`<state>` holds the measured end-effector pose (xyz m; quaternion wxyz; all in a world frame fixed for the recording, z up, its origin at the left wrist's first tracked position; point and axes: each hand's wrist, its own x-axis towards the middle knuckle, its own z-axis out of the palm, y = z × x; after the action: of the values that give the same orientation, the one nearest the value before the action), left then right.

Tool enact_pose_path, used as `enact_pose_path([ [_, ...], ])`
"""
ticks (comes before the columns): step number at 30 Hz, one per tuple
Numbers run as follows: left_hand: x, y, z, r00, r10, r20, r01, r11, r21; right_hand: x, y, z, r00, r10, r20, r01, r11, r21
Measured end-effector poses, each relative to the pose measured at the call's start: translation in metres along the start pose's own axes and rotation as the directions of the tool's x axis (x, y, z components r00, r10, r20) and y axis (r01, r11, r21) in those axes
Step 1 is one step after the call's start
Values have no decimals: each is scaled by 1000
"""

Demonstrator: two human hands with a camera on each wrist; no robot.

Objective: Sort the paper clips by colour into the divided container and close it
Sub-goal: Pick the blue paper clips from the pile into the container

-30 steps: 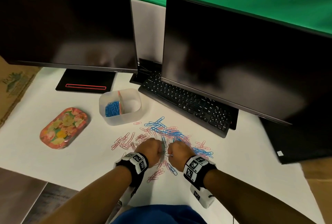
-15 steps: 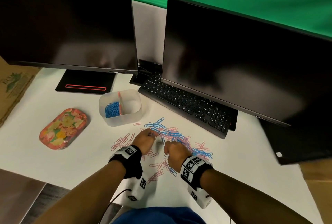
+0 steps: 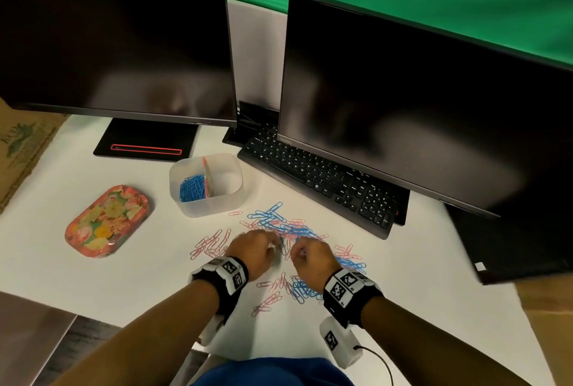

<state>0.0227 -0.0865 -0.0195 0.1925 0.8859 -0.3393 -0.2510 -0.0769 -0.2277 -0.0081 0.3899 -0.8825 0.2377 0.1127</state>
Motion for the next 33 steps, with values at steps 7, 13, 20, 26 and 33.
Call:
enact_pose_path([
  [7,-19,-16,-5,972,121,201,-194,896,398,7,4,-24,994,87,-67,-68,967,244],
  [13,-20,-15,-23,979,86,182,-154,903,400,13,0,-37,970,236,56,-210,703,680],
  [20,12,13,-8,964,152,219,-234,876,423,8,-10,-45,938,242,247,-319,330,889],
  [26,15,4,-2,985,68,155,-123,917,378,7,-7,-48,911,219,349,-405,319,857],
  [33,13,0,0,984,-15,175,-47,939,340,0,2,-41,910,278,308,-415,608,677],
])
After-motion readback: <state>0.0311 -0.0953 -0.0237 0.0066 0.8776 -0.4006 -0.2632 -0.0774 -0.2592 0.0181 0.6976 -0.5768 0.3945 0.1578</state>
